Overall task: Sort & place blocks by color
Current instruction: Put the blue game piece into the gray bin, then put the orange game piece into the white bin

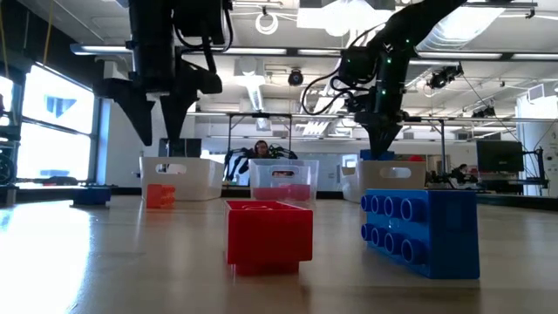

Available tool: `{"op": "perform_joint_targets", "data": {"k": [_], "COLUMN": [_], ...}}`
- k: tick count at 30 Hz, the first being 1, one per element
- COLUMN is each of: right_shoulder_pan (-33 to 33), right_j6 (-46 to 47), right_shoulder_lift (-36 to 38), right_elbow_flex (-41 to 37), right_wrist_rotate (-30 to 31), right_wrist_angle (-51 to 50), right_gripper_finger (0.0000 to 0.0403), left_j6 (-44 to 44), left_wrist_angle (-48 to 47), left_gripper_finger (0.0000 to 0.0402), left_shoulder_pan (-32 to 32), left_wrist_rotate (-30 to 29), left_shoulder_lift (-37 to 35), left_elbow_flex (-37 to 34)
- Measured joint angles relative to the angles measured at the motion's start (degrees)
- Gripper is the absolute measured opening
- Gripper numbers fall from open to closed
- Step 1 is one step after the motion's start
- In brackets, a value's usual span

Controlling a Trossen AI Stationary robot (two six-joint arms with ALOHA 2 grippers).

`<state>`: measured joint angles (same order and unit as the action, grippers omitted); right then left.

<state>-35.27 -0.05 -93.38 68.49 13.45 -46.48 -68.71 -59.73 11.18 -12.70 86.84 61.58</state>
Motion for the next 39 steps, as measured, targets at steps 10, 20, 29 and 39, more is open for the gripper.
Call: {"op": "perform_joint_targets", "data": {"k": [10,20,29,39], "right_shoulder_pan": [0.9,0.9,0.9,0.9], "right_j6": [-2.0,-2.0,-2.0,0.0], "right_shoulder_lift": [0.0,0.0,0.0,0.0], "right_elbow_flex": [0.0,0.0,0.0,0.0], "right_wrist_rotate": [0.0,0.0,0.0,0.0], "right_wrist_angle": [0.0,-0.6,-2.0,-4.4], "right_gripper_finger": [0.0199,0.0212,0.0213,0.0213], "left_j6": [-0.3,-0.1,1.1,9.4], "left_wrist_angle": [0.2,4.3,4.6,5.7], "left_gripper_finger": [0.0202,0.0202,0.0202,0.0181], "left_shoulder_pan": [0.2,1.2,2.3,2.8], "left_wrist_rotate": [0.0,1.8,3.3,2.6], "left_shoulder_lift": [6.4,12.0,15.8,18.5], "left_elbow_flex": [0.0,0.0,0.0,0.1]}}
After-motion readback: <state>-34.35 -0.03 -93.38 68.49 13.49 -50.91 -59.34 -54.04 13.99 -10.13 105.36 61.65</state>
